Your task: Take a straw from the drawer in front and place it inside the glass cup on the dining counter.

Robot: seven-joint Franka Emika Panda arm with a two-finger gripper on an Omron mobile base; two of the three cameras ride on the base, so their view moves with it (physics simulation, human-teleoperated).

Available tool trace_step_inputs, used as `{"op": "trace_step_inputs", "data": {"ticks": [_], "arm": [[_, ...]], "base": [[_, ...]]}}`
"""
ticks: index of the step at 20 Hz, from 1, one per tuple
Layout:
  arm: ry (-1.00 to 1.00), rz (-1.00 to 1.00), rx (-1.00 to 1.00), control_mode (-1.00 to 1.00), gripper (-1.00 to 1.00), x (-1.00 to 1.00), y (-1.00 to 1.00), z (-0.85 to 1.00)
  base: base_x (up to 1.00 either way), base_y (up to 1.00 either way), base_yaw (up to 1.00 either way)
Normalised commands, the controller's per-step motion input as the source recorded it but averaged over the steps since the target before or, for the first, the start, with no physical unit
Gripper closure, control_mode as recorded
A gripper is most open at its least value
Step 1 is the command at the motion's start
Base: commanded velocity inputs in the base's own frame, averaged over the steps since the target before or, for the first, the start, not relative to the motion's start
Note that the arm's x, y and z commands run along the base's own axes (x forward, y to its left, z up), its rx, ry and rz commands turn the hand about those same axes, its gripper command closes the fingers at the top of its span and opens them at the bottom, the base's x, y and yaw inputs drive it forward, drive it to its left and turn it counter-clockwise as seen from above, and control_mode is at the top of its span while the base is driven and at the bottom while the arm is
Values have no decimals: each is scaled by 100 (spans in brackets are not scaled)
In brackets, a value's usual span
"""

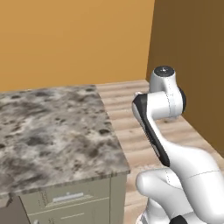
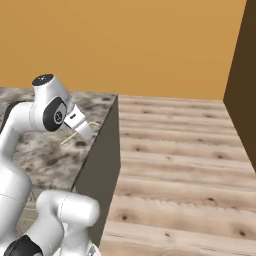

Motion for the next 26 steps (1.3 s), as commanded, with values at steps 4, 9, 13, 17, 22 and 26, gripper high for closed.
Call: {"op": "trace_step_inputs", "data": {"ticks": [4,9,13,17,22,26], "arm": [[0,0,0,100,100,0,0,0],[0,0,0,100,100,0,0,0],[0,0,0,100,100,0,0,0],[0,0,0,100,100,0,0,0],[0,0,0,100,100,0,0,0],[0,0,0,100,100,0,0,0]], "base": [[83,-100,19],[100,-97,19],[99,-89,16],[61,-94,11],[97,-89,15],[100,-71,35]]}}
